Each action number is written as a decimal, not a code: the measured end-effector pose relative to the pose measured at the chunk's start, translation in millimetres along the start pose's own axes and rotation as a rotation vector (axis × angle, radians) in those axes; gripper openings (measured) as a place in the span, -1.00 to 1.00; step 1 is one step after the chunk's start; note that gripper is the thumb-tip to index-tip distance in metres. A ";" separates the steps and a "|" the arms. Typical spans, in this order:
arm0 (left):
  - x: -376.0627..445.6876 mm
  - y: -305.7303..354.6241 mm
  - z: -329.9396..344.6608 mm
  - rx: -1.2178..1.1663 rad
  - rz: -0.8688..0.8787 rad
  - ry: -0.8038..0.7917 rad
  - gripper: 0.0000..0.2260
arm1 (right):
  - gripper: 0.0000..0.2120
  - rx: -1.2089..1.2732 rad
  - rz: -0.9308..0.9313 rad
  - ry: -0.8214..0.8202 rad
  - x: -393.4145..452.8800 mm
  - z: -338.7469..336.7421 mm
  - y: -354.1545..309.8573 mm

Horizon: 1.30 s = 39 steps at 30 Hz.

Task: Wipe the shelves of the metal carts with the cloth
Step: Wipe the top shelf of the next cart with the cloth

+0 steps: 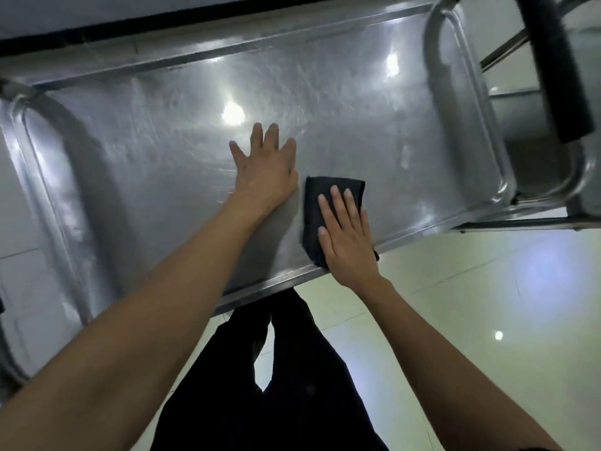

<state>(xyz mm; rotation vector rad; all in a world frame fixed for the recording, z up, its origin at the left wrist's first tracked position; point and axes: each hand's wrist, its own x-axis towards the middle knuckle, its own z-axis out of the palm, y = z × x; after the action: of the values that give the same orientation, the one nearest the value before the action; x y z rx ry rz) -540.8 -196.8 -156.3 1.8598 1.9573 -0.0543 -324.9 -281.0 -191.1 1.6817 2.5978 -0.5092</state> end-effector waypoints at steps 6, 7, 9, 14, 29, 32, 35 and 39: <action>11.3 15.0 4.7 0.038 0.044 0.029 -0.55 | -0.48 -0.011 0.031 -0.023 -14.0 -4.1 3.6; 12.6 15.3 4.8 0.023 0.034 0.026 -0.56 | -0.48 -0.012 0.031 -0.024 -11.0 -4.6 3.8; 13.9 15.2 4.9 0.005 0.003 0.022 -0.60 | -0.47 -0.001 0.034 -0.021 0.1 -5.6 6.3; 13.1 20.9 5.2 0.011 -0.052 0.043 -0.68 | -0.45 0.030 0.016 -0.021 63.8 -17.4 24.8; 25.8 37.3 10.9 -0.074 -0.244 0.136 -0.82 | -0.44 -0.014 -0.265 -0.054 328.1 -67.8 25.5; 24.0 38.1 18.4 -0.111 -0.245 0.178 -0.80 | -0.44 -0.007 -0.246 -0.036 354.5 -71.2 19.0; 22.4 36.5 21.5 -0.156 -0.244 0.196 -0.76 | -0.44 -0.004 -0.249 -0.020 351.5 -68.1 19.7; 22.4 30.7 19.1 -0.143 -0.226 0.137 -0.69 | -0.44 0.009 -0.261 -0.024 296.3 -58.5 34.7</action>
<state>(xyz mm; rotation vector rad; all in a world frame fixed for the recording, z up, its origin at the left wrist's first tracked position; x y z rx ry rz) -505.9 -178.9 -172.9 1.5833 2.1956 0.1447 -410.0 10.8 -197.8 1.3351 2.8167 -0.5427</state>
